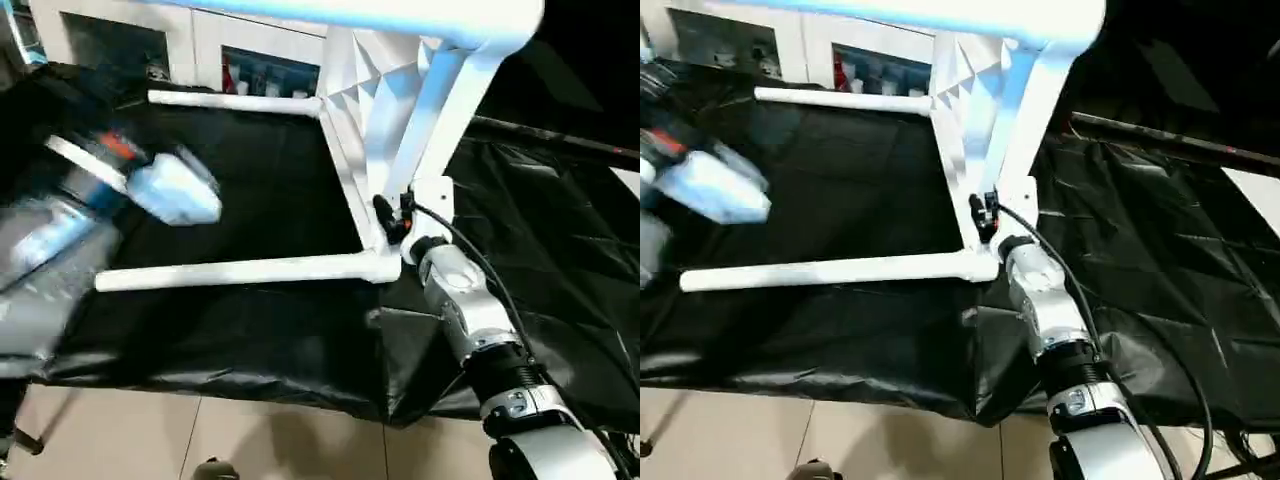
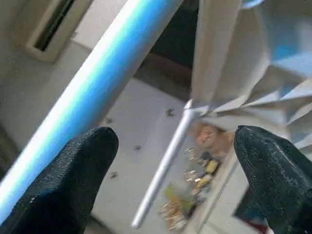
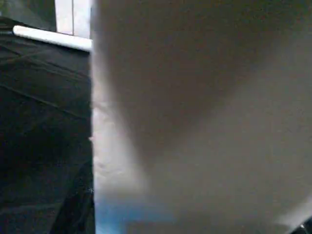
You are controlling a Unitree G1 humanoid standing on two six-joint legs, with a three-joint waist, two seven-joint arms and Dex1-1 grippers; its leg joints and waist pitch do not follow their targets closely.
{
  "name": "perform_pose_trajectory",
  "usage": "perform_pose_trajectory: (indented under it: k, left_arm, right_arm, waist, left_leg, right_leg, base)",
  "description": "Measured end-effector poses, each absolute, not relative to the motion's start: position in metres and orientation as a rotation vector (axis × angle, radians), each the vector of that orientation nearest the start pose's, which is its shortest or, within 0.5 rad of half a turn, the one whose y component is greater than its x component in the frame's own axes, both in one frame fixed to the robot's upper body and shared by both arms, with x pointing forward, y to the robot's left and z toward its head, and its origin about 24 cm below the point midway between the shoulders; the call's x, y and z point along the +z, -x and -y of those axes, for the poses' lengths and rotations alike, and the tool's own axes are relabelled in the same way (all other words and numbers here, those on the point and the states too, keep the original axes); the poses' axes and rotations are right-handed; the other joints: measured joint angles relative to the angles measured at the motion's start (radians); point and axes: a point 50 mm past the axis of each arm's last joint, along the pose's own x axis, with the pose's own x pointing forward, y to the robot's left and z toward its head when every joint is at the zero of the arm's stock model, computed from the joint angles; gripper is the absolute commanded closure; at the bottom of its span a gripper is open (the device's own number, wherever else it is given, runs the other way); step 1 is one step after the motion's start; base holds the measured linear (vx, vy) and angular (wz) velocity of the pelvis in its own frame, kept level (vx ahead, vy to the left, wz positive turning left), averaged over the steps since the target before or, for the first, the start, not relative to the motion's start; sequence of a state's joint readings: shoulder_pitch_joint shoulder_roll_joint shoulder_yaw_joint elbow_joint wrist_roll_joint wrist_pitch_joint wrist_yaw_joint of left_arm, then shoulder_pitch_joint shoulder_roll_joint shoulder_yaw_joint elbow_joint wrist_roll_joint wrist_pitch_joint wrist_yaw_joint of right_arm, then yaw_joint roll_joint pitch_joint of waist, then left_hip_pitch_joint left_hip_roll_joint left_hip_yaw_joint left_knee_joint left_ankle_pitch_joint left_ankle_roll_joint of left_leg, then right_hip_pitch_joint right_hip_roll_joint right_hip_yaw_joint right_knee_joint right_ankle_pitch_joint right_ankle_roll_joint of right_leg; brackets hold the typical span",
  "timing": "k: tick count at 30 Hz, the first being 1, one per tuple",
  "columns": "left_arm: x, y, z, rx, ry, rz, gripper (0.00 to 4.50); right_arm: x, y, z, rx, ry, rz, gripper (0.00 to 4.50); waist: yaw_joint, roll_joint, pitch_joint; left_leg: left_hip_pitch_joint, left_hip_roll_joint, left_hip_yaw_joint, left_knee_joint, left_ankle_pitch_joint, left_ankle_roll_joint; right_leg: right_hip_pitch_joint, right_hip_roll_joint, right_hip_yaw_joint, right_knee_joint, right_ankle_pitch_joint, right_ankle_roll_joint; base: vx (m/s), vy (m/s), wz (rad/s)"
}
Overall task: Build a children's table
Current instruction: Flip table
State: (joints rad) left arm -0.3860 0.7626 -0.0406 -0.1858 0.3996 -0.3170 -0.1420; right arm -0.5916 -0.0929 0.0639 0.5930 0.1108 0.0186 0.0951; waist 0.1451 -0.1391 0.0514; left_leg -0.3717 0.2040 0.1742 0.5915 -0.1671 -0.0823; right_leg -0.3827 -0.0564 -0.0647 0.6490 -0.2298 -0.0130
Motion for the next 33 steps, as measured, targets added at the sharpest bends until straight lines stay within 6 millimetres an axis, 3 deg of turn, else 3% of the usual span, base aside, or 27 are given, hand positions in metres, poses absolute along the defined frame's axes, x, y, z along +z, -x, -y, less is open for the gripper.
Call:
perform_pose_trajectory:
  k: [3,5,9,12,26,32,33]
  left_arm:
    - [0.224,-0.274,-0.185,-0.278,-1.226,0.771,0.00]
    - [0.227,-0.274,-0.188,-0.202,-1.264,0.801,0.00]
    - [0.252,-0.272,-0.207,0.060,-1.330,0.898,0.00]
    - [0.268,-0.270,-0.212,0.143,-1.359,0.949,0.00]
    - [0.269,-0.292,-0.223,0.249,-1.421,0.834,0.00]
    - [0.277,-0.305,-0.213,0.240,-1.415,0.855,0.00]
    - [0.279,-0.307,-0.212,0.245,-1.413,0.853,0.28]
  right_arm:
    - [0.074,-0.356,0.113,0.252,0.048,-0.046,2.50]
    - [0.075,-0.356,0.112,0.254,0.048,-0.045,2.50]
    - [0.075,-0.356,0.112,0.256,0.048,-0.044,2.50]
    - [0.075,-0.356,0.112,0.255,0.050,-0.045,2.50]
    - [0.075,-0.356,0.112,0.259,0.065,-0.040,2.50]
    - [0.078,-0.356,0.112,0.263,0.079,-0.030,2.50]
    - [0.079,-0.356,0.112,0.265,0.084,-0.022,2.50]
  waist:
    - [-0.001,0.000,0.000]
    - [-0.002,0.000,0.000]
    - [-0.002,-0.001,-0.001]
    - [-0.002,-0.001,-0.001]
    - [-0.001,0.007,0.004]
    - [-0.001,0.015,0.009]
    - [-0.001,0.018,0.011]
  left_leg:
    - [0.000,0.000,0.000,0.000,0.000,0.000]
    - [0.000,0.000,0.000,0.000,0.000,0.000]
    - [0.000,0.000,0.000,0.000,0.000,0.000]
    - [0.000,0.000,0.000,0.000,0.000,0.000]
    - [0.000,0.000,0.000,0.000,0.000,0.000]
    - [0.000,0.000,0.000,0.001,0.000,0.000]
    - [0.000,0.000,0.000,0.001,0.000,0.000]
  right_leg:
    - [0.000,0.000,0.000,0.000,0.000,0.000]
    - [0.000,0.000,0.000,0.000,0.000,0.000]
    - [0.000,0.000,0.000,0.000,0.000,0.000]
    - [0.001,0.000,0.000,0.000,0.000,0.000]
    - [0.000,0.000,0.000,0.000,0.000,0.000]
    - [0.001,0.000,0.000,0.000,0.001,-0.001]
    - [0.001,0.000,0.000,0.000,0.001,-0.001]
  base:
    - [0.000,0.000,0.00]
    - [0.000,0.000,0.00]
    - [0.000,0.000,0.00]
    - [0.000,0.000,0.00]
    - [0.000,0.000,0.00]
    - [0.000,0.000,0.00]
    - [0.000,0.000,0.00]
